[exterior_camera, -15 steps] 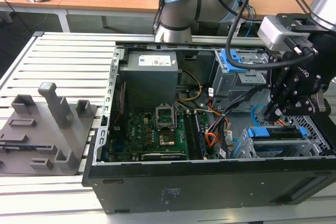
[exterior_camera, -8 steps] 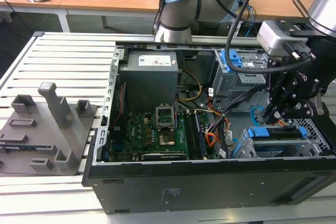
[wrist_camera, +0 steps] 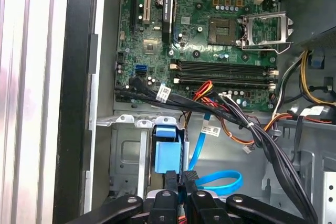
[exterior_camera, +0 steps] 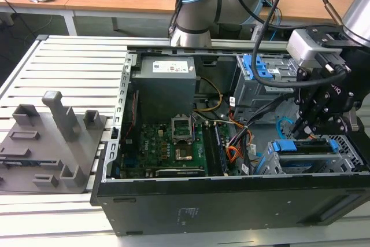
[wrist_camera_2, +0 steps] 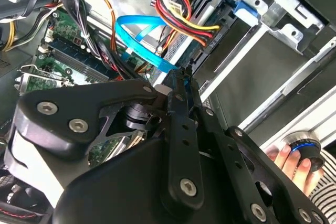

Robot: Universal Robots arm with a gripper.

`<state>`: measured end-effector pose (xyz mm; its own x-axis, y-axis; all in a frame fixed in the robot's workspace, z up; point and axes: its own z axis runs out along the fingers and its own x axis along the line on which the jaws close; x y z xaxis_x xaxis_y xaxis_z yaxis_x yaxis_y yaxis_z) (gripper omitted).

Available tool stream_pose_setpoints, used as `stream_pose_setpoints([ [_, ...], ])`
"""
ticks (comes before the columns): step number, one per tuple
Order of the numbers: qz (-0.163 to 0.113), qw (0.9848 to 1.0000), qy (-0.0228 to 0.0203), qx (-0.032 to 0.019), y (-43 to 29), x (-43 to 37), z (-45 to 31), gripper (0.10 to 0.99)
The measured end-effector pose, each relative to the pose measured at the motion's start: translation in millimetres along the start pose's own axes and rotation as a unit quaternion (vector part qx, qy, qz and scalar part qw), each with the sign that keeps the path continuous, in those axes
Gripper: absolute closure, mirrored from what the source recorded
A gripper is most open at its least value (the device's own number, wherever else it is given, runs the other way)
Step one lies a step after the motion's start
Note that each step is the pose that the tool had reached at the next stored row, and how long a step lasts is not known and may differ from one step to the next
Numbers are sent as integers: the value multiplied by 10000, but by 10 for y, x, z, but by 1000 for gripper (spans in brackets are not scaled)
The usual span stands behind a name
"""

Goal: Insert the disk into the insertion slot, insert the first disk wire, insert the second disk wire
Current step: 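Insert the second disk wire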

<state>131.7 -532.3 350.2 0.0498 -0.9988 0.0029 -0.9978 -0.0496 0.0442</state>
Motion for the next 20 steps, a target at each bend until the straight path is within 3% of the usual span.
stream_pose_setpoints([
  [10, 1, 10000, 2, -1, -135, 32, 67, 925],
  [20, 1, 10000, 3, -1, -154, 70, 106, 925],
])
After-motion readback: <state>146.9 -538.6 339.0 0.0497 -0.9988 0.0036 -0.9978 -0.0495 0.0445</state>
